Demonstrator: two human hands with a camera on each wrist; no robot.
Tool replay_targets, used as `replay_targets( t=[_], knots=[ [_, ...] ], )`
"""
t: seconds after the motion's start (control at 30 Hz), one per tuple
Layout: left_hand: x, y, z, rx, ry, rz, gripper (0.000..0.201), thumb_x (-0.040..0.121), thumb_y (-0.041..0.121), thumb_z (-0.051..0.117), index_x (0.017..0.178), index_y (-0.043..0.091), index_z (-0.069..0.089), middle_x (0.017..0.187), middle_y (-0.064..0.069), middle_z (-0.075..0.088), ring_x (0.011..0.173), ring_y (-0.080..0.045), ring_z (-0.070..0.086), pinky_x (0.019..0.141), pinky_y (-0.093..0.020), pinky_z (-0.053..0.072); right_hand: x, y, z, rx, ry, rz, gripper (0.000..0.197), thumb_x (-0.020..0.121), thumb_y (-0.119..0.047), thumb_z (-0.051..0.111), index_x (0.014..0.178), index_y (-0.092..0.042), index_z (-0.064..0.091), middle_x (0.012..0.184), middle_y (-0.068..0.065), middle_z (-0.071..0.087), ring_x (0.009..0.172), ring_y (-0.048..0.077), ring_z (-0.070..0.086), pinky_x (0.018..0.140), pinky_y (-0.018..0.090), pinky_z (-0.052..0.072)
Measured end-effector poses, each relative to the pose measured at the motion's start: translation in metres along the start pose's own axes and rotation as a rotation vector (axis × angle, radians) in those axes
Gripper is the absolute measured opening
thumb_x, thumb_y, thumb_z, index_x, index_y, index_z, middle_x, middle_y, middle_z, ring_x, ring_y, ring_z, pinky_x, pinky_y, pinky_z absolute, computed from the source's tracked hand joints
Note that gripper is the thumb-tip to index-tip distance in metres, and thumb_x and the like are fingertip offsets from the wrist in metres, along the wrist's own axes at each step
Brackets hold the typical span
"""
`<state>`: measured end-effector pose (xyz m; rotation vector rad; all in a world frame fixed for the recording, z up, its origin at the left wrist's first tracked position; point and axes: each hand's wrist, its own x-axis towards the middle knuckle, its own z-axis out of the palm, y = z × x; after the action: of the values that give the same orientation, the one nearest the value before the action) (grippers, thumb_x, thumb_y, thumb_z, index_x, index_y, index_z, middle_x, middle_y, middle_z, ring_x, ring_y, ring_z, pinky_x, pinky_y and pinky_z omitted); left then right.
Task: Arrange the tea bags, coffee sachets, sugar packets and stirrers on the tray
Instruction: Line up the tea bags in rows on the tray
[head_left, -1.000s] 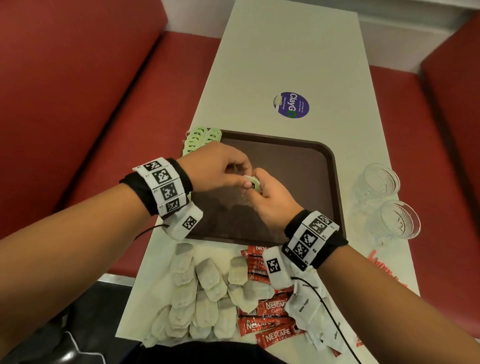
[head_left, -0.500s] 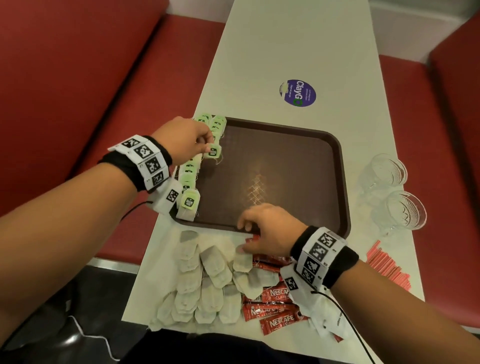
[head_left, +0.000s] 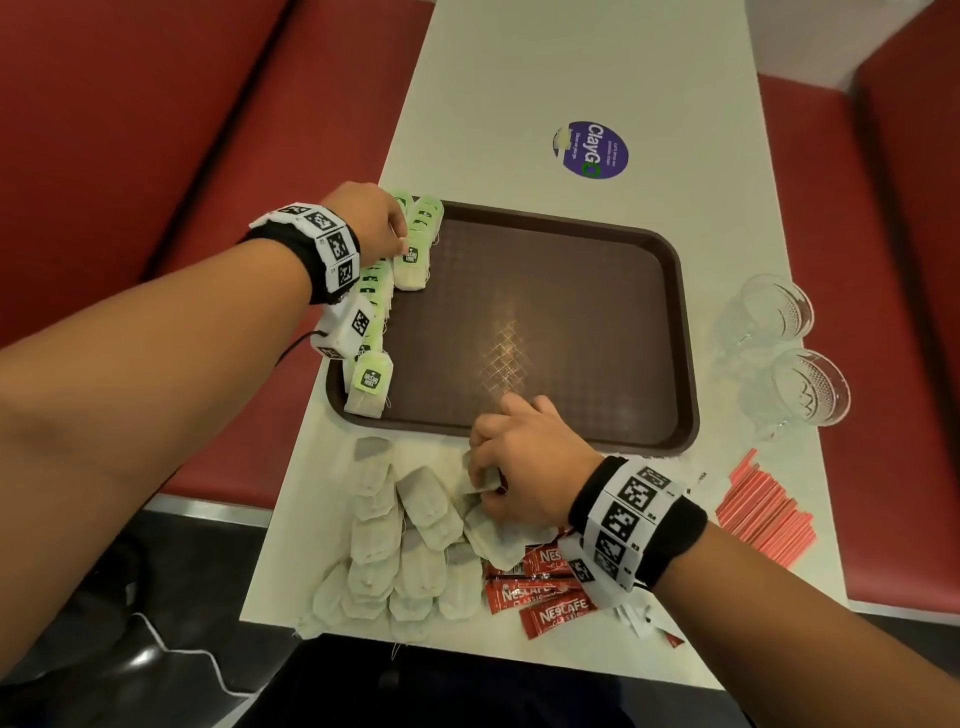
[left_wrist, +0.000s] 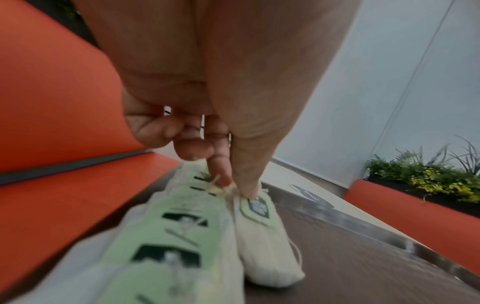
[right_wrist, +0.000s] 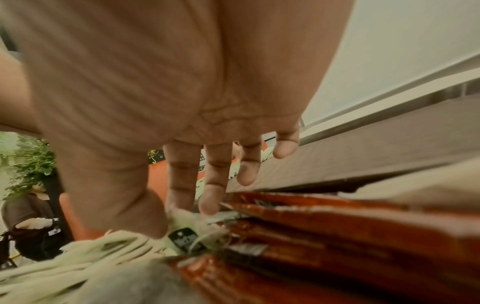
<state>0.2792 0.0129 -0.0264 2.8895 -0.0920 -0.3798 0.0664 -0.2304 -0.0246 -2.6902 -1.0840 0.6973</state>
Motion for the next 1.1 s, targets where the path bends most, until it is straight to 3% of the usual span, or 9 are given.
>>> replay_targets(
  t=[0.1, 0.27, 0.4, 0.53, 0.63, 0.73, 0.83, 0.97, 1.1],
  knots=[
    [0.001, 0.004, 0.005, 0.049, 0.07, -0.02, 0.019, 0.087, 0.041, 0.071, 0.092, 0.022, 0.068, 0.094, 0.001, 0.064, 0.096, -0.027, 0.062, 0.079, -0.035, 0.05, 0.0, -0.001, 0.002, 0.029, 0.029, 0.022, 0.013, 0.085, -0.043, 0.062, 0.089, -0.033, 0.07, 0.105, -0.017, 0.061, 0.103, 0.013, 0.041, 0.093, 0.039, 0.033],
    [-0.001, 0.02, 0.017, 0.202, -0.016, 0.016, 0.045, 0.086, 0.058, 0.059, 0.087, 0.014, 0.066, 0.085, -0.007, 0.065, 0.082, -0.03, 0.062, 0.066, -0.035, 0.049, 0.002, 0.0, 0.002, 0.208, 0.124, 0.071, 0.008, 0.085, -0.031, 0.059, 0.086, -0.023, 0.061, 0.083, -0.011, 0.059, 0.089, 0.013, 0.049, 0.088, 0.033, 0.034],
    [-0.006, 0.026, 0.02, 0.251, -0.062, 0.02, 0.037, 0.085, 0.045, 0.062, 0.088, 0.009, 0.065, 0.081, -0.009, 0.061, 0.076, -0.03, 0.059, 0.06, -0.033, 0.045, 0.002, 0.0, -0.001, 0.346, 0.206, 0.123, 0.006, 0.087, -0.027, 0.057, 0.088, -0.021, 0.056, 0.076, -0.003, 0.06, 0.073, 0.016, 0.055, 0.07, 0.031, 0.042],
    [-0.029, 0.033, -0.001, 0.182, -0.005, 0.066, 0.035, 0.09, 0.046, 0.059, 0.096, 0.012, 0.065, 0.09, -0.006, 0.062, 0.088, -0.031, 0.061, 0.069, -0.035, 0.047, 0.0, -0.001, -0.004, 0.448, 0.292, 0.152, 0.007, 0.087, -0.023, 0.062, 0.084, -0.02, 0.057, 0.067, -0.003, 0.06, 0.061, 0.012, 0.054, 0.058, 0.029, 0.044],
    [-0.067, 0.038, -0.018, 0.064, 0.015, 0.159, 0.024, 0.093, 0.045, 0.059, 0.092, 0.022, 0.066, 0.081, 0.004, 0.063, 0.087, -0.023, 0.062, 0.07, -0.031, 0.042, -0.003, -0.001, -0.006, 0.566, 0.339, 0.193, 0.011, 0.087, -0.023, 0.065, 0.08, -0.02, 0.058, 0.071, 0.002, 0.064, 0.061, 0.017, 0.056, 0.06, 0.034, 0.049],
    [-0.113, 0.035, -0.021, 0.028, -0.105, 0.291, 0.014, 0.092, 0.04, 0.062, 0.088, 0.028, 0.067, 0.075, 0.016, 0.062, 0.079, -0.01, 0.061, 0.068, -0.026, 0.041, -0.006, -0.001, -0.005, 0.644, 0.368, 0.233, 0.016, 0.09, -0.02, 0.063, 0.077, -0.019, 0.054, 0.075, 0.003, 0.067, 0.061, 0.02, 0.057, 0.062, 0.038, 0.051],
    [-0.156, 0.035, -0.004, 0.063, -0.285, 0.44, 0.005, 0.09, 0.035, 0.066, 0.087, 0.031, 0.067, 0.074, 0.021, 0.061, 0.069, 0.007, 0.055, 0.06, -0.016, 0.035, -0.008, -0.001, -0.004, 0.703, 0.358, 0.219, 0.019, 0.091, -0.012, 0.059, 0.076, -0.017, 0.05, 0.088, -0.007, 0.073, 0.078, 0.006, 0.066, 0.07, 0.023, 0.052],
    [-0.198, 0.039, 0.035, 0.202, -0.391, 0.573, 0.024, 0.087, 0.054, 0.061, 0.093, 0.031, 0.066, 0.081, 0.015, 0.063, 0.07, -0.003, 0.053, 0.066, -0.025, 0.044, -0.01, -0.003, -0.007, 0.783, 0.376, 0.227, 0.018, 0.099, -0.015, 0.053, 0.083, -0.012, 0.046, 0.093, -0.007, 0.076, 0.082, -0.002, 0.067, 0.07, 0.015, 0.047],
    [-0.218, 0.041, 0.063, 0.326, -0.357, 0.534, 0.056, 0.073, 0.082, 0.047, 0.083, 0.029, 0.058, 0.078, 0.009, 0.063, 0.071, -0.015, 0.059, 0.061, -0.031, 0.05, -0.012, -0.01, -0.007, 0.733, 0.398, 0.223, 0.019, 0.103, -0.025, 0.049, 0.087, -0.016, 0.043, 0.08, -0.008, 0.075, 0.069, 0.014, 0.063, 0.067, 0.034, 0.049]
  ],
)
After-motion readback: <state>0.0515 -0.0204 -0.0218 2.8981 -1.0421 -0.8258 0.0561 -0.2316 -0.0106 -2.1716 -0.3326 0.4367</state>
